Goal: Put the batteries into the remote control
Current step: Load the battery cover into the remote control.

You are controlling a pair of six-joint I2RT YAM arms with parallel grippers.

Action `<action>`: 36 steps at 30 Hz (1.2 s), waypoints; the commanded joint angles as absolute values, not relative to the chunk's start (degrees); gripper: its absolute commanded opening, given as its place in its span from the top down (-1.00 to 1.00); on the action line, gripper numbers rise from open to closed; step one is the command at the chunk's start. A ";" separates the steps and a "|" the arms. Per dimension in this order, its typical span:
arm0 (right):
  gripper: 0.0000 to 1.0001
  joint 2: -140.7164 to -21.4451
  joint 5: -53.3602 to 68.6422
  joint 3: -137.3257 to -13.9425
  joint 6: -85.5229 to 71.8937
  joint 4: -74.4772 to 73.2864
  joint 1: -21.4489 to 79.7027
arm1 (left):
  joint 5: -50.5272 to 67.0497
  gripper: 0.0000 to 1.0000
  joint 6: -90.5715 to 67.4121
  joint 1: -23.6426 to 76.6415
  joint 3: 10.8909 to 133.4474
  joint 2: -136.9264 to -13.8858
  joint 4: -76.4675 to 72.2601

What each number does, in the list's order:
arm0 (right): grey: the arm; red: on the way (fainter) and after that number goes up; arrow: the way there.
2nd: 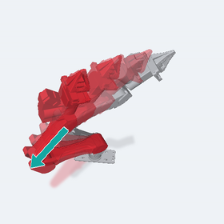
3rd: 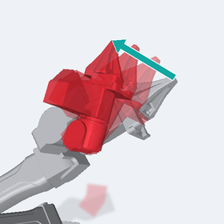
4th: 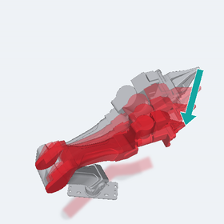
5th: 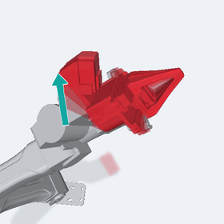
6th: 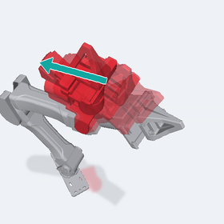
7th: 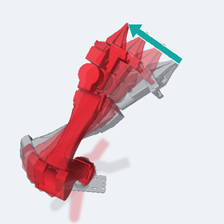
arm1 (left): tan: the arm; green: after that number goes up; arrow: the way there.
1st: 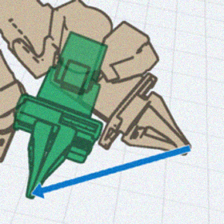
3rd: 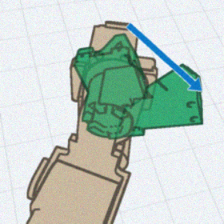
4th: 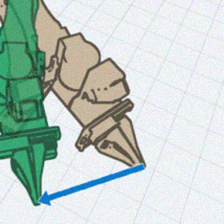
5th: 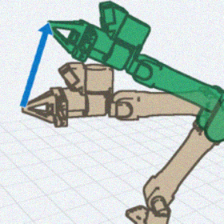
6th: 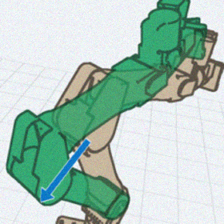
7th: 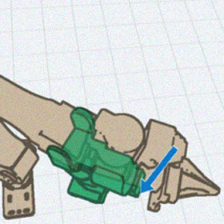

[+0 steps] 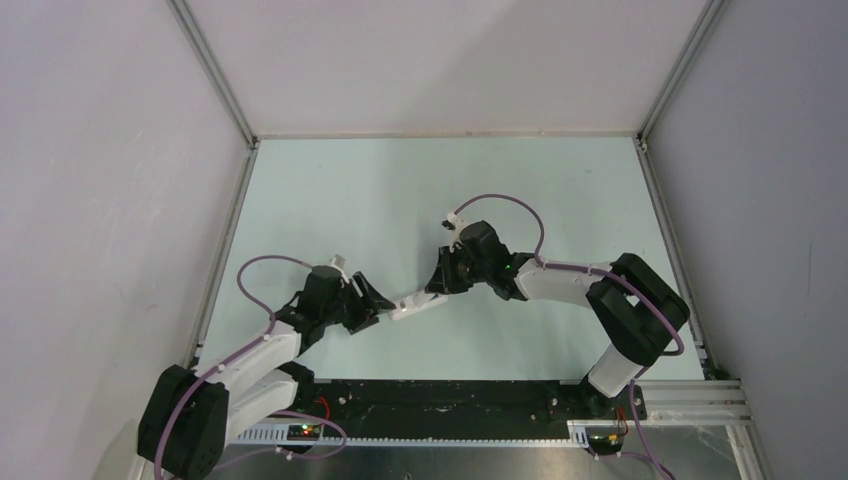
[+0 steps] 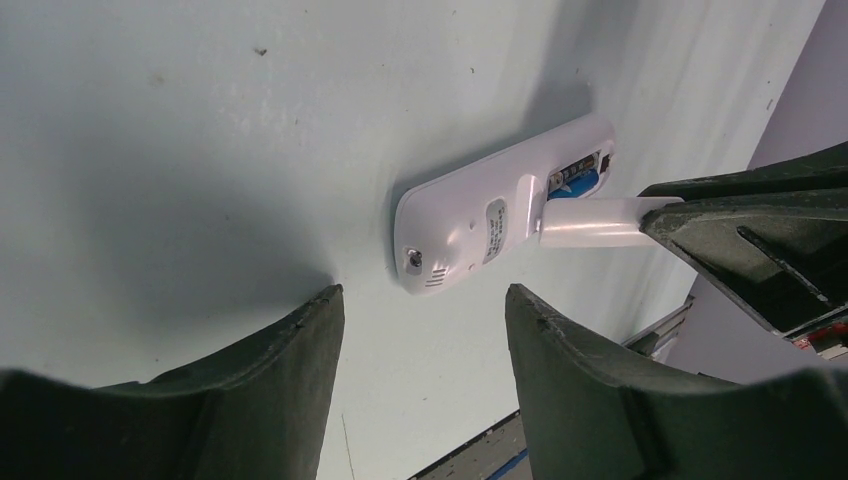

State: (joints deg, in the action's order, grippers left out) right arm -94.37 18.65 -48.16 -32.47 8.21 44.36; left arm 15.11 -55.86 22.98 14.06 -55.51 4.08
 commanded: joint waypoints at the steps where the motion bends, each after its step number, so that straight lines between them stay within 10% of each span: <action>1: 1.00 -95.15 16.33 -50.01 -30.87 9.19 44.34 | 13.51 -0.32 -53.70 23.40 14.69 -56.51 5.27; 36: 1.00 -94.99 16.31 -50.01 -33.07 9.07 43.71 | 13.56 -0.07 -53.56 24.96 16.31 -63.39 5.48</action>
